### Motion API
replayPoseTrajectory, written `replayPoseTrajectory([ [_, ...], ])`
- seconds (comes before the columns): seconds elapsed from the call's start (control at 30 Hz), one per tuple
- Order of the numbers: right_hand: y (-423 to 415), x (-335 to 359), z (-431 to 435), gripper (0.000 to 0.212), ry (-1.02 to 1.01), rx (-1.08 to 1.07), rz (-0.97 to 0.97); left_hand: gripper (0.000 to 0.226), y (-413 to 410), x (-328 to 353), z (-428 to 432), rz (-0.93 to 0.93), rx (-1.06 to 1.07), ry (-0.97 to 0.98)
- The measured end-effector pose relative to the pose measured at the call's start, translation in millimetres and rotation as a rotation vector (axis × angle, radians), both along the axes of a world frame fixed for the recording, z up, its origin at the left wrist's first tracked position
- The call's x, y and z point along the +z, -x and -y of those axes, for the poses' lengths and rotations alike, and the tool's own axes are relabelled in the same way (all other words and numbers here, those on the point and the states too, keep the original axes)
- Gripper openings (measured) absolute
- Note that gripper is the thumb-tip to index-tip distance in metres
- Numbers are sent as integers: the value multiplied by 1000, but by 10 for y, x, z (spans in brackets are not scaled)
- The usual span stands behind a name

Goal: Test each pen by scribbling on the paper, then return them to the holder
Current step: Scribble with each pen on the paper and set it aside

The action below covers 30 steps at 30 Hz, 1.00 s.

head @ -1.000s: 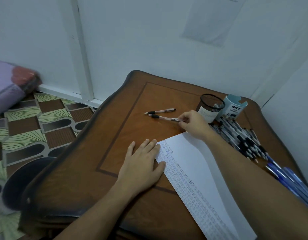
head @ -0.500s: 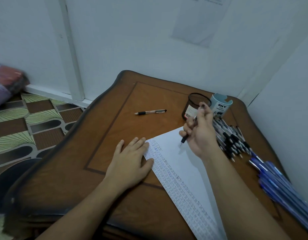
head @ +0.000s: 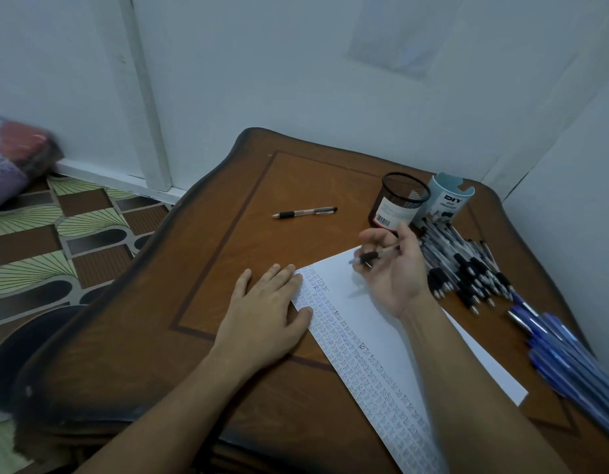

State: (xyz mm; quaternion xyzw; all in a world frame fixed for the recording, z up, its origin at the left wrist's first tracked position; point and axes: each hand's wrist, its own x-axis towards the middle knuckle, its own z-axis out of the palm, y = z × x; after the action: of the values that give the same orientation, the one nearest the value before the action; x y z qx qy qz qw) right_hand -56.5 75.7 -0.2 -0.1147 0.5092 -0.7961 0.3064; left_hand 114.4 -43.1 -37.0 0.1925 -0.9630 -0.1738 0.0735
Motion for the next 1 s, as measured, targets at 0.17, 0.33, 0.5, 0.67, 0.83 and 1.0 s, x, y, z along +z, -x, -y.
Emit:
replayPoseTrajectory([
  [0.17,14,-169,-16,42,-119,43,-162,71,3,6,-6,3,3,12],
  [0.33,-12,-228,35,28,-214,99,-328,71,12,-5,-4,-9,8,6],
  [0.5,-103,-267,74,27,-244,192,-361,70,10,-2,-21,-13,14,12],
  [0.67,-148,-313,100,39,-382,52,-511,71,16,1,-26,-6,14,22],
  [0.83,-172,-316,97,38,-436,74,-563,71,6,-10,-30,-24,18,26],
  [1.0,-165,-328,100,44,-413,114,-565,82,24,-19,-39,-20,26,42],
])
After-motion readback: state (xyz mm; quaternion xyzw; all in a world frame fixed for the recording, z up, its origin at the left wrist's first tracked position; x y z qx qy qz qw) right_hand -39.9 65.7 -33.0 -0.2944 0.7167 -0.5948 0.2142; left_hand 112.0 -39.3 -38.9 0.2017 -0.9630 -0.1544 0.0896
